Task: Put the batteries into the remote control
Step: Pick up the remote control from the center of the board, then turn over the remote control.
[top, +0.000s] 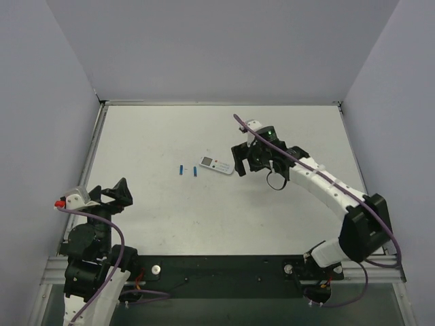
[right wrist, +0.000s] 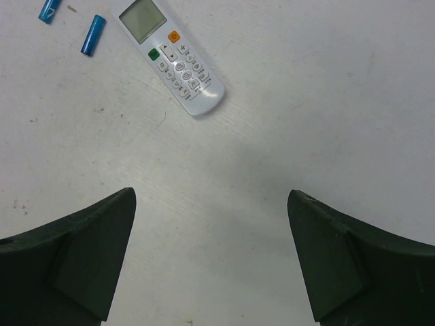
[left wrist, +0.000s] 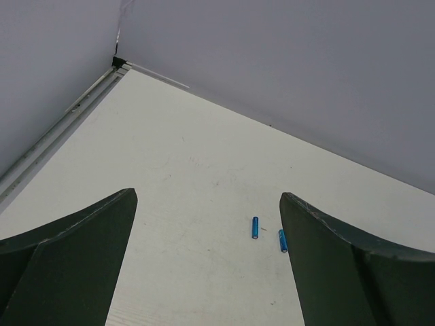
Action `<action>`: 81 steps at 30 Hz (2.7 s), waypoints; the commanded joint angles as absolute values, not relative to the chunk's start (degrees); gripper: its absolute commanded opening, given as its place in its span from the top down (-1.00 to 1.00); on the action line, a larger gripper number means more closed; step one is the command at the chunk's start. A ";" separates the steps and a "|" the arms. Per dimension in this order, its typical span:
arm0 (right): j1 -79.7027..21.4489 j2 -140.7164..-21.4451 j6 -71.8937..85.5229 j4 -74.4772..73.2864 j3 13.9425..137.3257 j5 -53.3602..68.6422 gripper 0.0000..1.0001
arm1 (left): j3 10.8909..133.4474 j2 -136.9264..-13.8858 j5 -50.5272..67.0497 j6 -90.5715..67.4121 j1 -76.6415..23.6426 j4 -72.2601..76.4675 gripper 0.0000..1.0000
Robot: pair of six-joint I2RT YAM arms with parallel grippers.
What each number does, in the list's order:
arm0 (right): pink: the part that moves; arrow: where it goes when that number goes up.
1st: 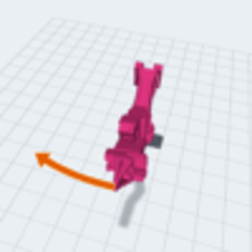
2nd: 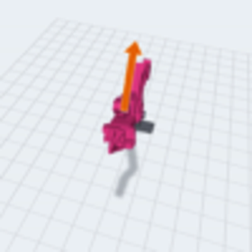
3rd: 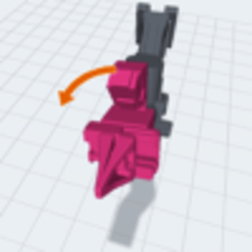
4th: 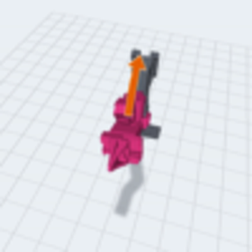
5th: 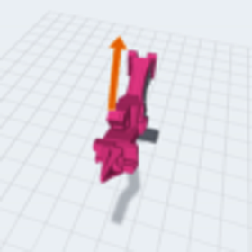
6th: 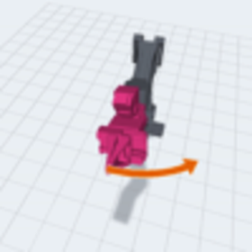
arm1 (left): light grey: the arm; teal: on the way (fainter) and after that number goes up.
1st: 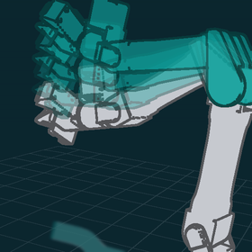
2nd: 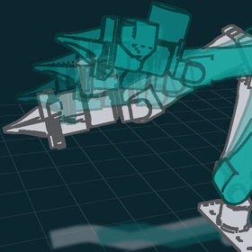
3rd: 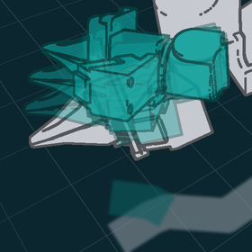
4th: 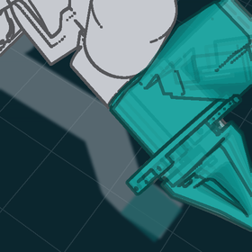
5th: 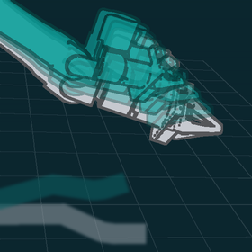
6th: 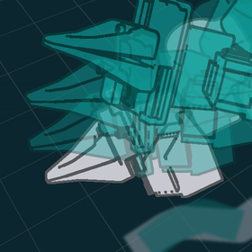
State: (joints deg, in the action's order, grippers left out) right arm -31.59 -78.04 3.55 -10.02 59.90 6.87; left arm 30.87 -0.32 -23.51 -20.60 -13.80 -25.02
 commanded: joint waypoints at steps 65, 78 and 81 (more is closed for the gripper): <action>-32.60 -57.05 36.20 30.38 33.66 39.80 0.98 | 27.25 -32.59 28.21 -34.19 -19.24 22.66 -0.94; -35.42 -56.34 42.09 42.45 33.31 51.58 0.97 | 26.99 -47.54 22.41 -44.46 -33.83 45.68 -0.95; -35.95 -56.86 42.89 44.12 33.40 52.21 0.98 | 27.42 -49.48 20.75 -45.00 -36.03 47.02 -0.94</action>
State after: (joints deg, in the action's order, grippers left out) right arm -35.11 -57.36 41.34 35.03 33.21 48.07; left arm 26.26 -47.97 23.73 -41.50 -33.69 36.80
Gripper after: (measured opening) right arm 0.454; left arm 0.974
